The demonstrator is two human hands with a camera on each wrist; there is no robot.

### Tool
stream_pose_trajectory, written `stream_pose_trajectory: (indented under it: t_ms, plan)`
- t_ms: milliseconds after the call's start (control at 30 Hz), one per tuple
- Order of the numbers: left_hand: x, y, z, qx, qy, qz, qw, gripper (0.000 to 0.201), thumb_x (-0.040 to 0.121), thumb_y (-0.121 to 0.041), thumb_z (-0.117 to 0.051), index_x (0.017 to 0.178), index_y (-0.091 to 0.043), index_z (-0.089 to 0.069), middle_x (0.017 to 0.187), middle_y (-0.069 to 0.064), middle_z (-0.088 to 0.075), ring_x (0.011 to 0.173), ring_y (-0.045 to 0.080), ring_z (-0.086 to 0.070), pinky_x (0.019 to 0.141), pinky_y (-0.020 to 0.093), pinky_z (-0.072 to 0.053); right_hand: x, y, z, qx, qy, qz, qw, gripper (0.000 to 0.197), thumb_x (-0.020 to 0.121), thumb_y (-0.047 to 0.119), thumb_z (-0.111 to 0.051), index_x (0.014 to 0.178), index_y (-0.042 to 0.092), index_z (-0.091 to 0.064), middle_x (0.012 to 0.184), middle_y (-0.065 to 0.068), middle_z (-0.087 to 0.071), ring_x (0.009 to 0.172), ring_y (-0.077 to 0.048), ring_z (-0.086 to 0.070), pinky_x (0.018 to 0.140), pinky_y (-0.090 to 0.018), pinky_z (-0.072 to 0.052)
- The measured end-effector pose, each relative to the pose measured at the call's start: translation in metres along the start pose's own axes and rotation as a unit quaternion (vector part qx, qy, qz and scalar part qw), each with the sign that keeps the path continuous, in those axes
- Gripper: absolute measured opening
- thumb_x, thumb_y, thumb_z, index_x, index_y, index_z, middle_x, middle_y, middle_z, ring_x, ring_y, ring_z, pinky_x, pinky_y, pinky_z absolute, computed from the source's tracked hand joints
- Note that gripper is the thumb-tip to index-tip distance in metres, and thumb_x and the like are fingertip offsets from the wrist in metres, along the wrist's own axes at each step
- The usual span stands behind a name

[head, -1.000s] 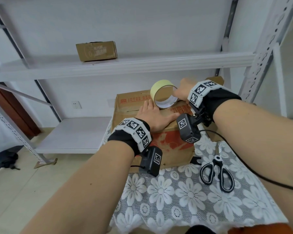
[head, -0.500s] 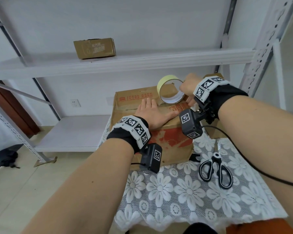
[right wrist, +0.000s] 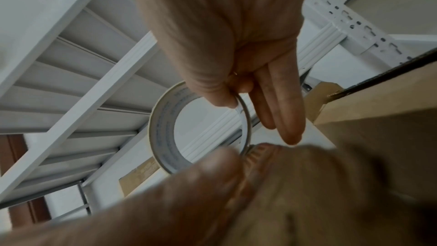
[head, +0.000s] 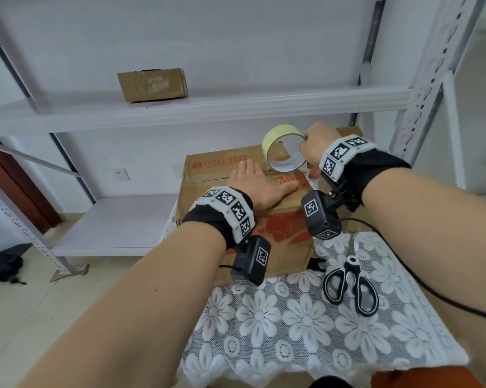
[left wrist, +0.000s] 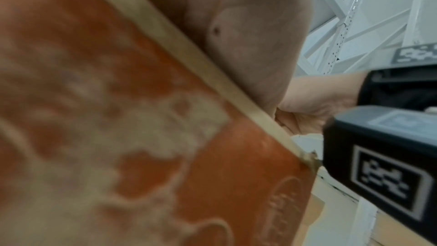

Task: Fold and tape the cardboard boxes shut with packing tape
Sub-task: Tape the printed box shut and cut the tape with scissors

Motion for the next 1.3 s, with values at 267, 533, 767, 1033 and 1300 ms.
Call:
stream_pose_trajectory:
  t_ms: [267,533,767,1033,1300]
  plan:
    - [0.005,-0.009,-0.008,-0.022,-0.014,-0.020,0.999,0.111,0.080,-0.085,-0.023,0.155,-0.005,0.000,0.162,0.015,0.006,0.150,0.028,0.006,0.122,0.040,0.002,-0.044,0.021,0.009,0.041,0.020,0.046,0.998,0.027,0.093,0.017,-0.050,0.067,0.008,-0.051,0.067,-0.014,-0.065,0.068,-0.032,-0.062,0.062,-0.031,-0.052]
    - [0.007,-0.009,-0.009,-0.024,-0.012,-0.018,0.999,0.111,0.079,-0.086,-0.025,0.155,-0.006,-0.005,0.162,0.014,0.005,0.150,0.027,0.007,0.121,0.041,0.002,-0.040,0.012,0.002,0.069,0.064,0.032,0.995,0.033,0.094,0.035,-0.052,0.081,0.005,-0.052,0.098,-0.025,-0.068,0.088,-0.040,-0.067,0.083,-0.047,-0.055]
    - [0.011,-0.009,-0.012,-0.022,-0.017,-0.017,0.999,0.112,0.079,-0.086,-0.024,0.155,-0.008,-0.001,0.163,0.012,0.005,0.150,0.026,0.007,0.121,0.040,0.002,-0.035,0.015,0.005,-0.033,0.046,0.083,0.995,0.024,0.095,0.011,-0.044,0.075,0.005,-0.056,0.087,-0.015,-0.061,0.084,-0.031,-0.062,0.051,-0.025,-0.039]
    - [0.005,-0.010,-0.012,-0.025,-0.005,-0.005,1.000,0.111,0.082,-0.084,-0.024,0.154,-0.004,0.001,0.163,0.012,0.007,0.150,0.026,0.008,0.121,0.040,0.002,-0.034,0.008,0.013,-0.095,-0.004,0.092,0.991,0.027,0.092,0.008,-0.044,0.069,0.002,-0.055,0.072,-0.013,-0.058,0.054,-0.024,-0.048,0.047,-0.025,-0.032]
    - [0.007,-0.011,-0.012,-0.013,-0.007,-0.009,1.000,0.114,0.079,-0.086,-0.023,0.154,-0.003,-0.002,0.163,0.013,0.005,0.150,0.027,0.007,0.122,0.042,-0.001,-0.040,-0.004,0.040,-0.177,-0.055,0.076,0.980,0.012,0.090,0.007,-0.048,0.083,0.002,-0.056,0.085,-0.015,-0.059,0.070,-0.028,-0.051,0.066,-0.030,-0.041]
Point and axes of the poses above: each hand's wrist, its own x-axis towards the middle knuckle, its own z-axis out of the back of the hand, y = z × x, the point moved 4 cm from there along x, towards the middle knuckle
